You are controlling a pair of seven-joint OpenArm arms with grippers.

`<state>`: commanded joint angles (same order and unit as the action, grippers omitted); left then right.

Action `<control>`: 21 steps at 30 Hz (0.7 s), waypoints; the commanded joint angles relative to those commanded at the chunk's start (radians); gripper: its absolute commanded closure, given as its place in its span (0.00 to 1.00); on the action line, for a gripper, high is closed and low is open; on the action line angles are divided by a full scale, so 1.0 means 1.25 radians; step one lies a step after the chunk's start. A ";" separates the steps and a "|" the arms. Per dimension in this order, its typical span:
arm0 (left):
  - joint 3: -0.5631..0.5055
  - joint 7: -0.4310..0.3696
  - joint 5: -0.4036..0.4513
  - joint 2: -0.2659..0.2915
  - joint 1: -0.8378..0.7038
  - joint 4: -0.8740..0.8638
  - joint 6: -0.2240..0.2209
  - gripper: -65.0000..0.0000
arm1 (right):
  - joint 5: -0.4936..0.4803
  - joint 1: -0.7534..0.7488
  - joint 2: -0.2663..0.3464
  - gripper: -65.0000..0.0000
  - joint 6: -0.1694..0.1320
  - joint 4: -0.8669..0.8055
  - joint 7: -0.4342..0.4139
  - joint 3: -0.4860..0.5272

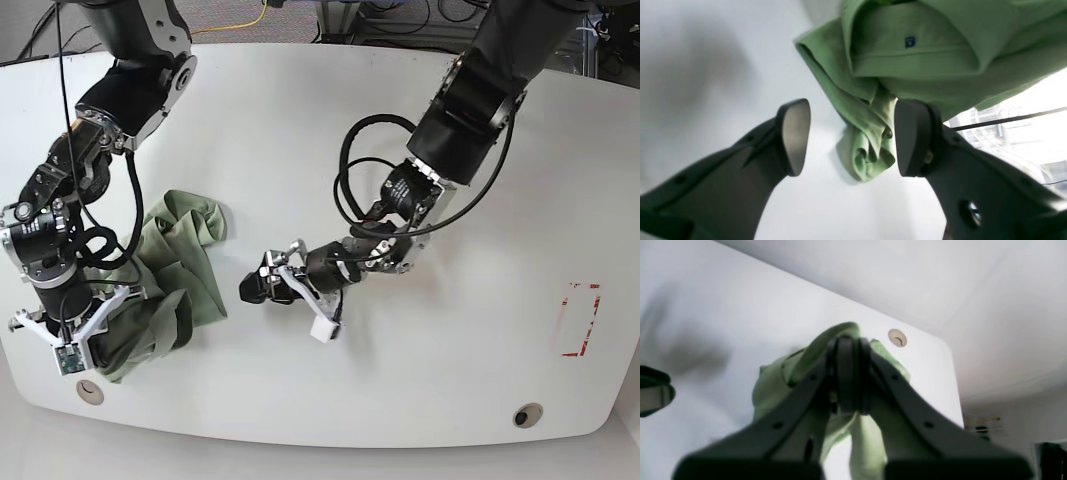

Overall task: Layout the t-shirt on the table in an organized manner, then fold the t-shirt properly
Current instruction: 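Release the shirt and move the left gripper toward the bunched shirt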

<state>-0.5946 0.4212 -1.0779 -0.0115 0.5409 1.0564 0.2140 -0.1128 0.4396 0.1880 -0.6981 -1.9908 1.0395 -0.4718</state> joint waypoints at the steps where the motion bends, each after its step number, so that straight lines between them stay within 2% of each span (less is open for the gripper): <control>1: 0.000 0.006 0.000 -0.010 -0.006 0.018 0.000 0.43 | 0.000 -0.004 0.001 1.00 0.000 0.000 0.000 -0.002; 6: 0.000 0.017 0.000 -0.072 -0.022 0.103 0.000 0.43 | 0.002 -0.028 0.042 1.00 0.000 0.000 -0.001 -0.010; 14: 0.000 0.017 -0.001 -0.136 -0.059 0.184 0.000 0.43 | 0.000 -0.043 0.086 1.00 0.000 0.000 -0.001 -0.075; 21: 0.000 0.017 -0.001 -0.193 -0.095 0.260 0.000 0.43 | -0.002 -0.096 0.092 1.00 0.000 -0.002 -0.001 -0.079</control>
<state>-0.5946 0.4427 -1.0794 -0.2524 0.4227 1.3817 0.2140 -0.1158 0.3199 0.3030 -0.6981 -1.9939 1.0380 -0.5700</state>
